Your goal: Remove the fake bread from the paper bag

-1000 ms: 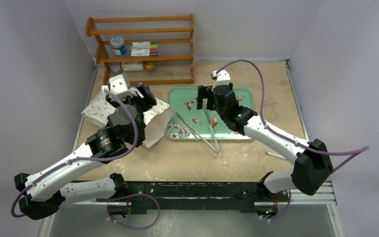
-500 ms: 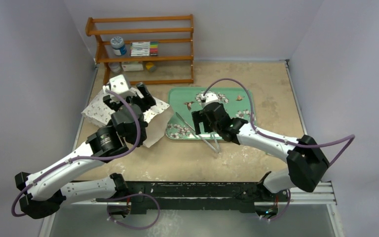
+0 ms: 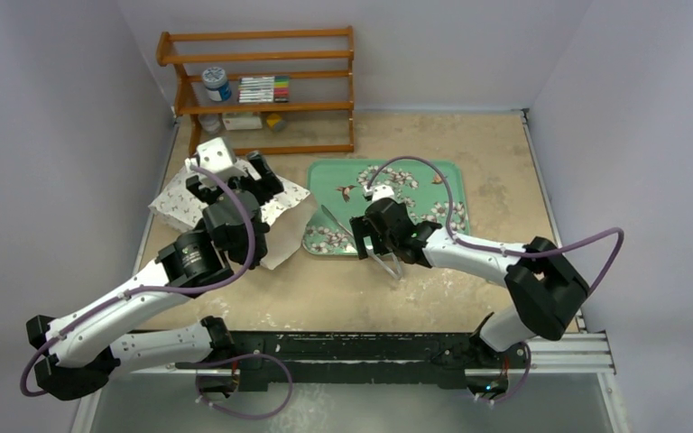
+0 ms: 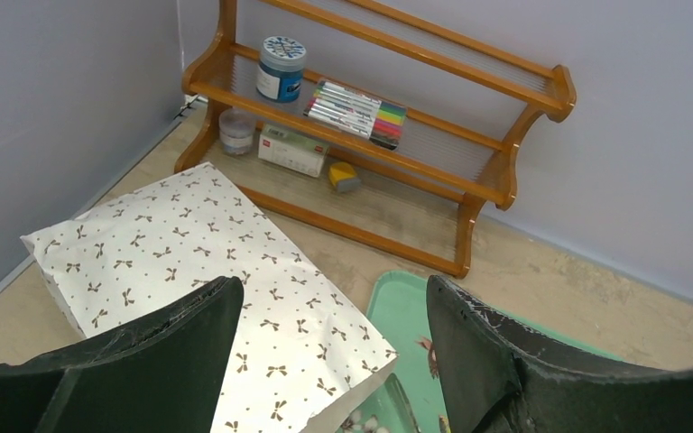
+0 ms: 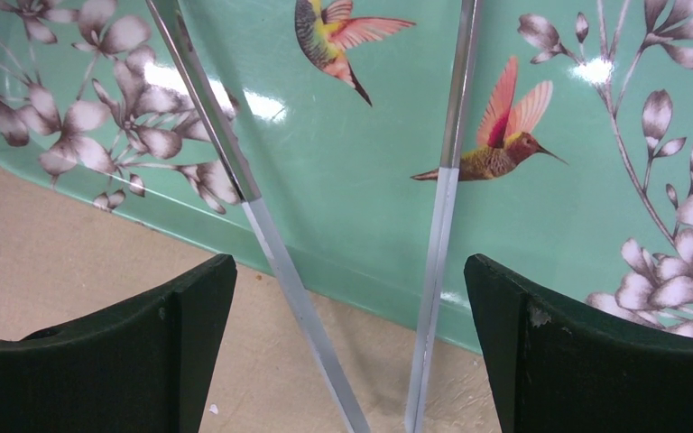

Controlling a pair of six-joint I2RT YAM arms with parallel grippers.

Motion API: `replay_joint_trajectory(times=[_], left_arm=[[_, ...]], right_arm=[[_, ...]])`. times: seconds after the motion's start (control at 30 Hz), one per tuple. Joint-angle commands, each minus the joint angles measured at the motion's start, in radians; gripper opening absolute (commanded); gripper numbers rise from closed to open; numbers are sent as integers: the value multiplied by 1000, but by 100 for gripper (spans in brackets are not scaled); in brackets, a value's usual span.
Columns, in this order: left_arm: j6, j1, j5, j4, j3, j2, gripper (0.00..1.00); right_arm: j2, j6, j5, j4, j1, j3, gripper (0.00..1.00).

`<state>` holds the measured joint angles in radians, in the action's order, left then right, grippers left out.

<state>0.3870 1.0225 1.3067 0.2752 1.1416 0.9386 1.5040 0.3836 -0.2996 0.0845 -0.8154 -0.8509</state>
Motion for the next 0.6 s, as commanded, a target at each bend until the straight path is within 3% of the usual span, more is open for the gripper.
replay_joint_trajectory(times=[0.0, 0.27, 0.57], left_arm=[[26, 3, 17, -11, 1, -21, 75], [20, 3, 22, -27, -9, -17, 75], [12, 4, 26, -31, -14, -12, 74]], right_arm=[[14, 18, -13, -26, -5, 11, 100], [62, 22, -31, -42, -5, 5, 99], [72, 3, -35, -67, -5, 7, 81]])
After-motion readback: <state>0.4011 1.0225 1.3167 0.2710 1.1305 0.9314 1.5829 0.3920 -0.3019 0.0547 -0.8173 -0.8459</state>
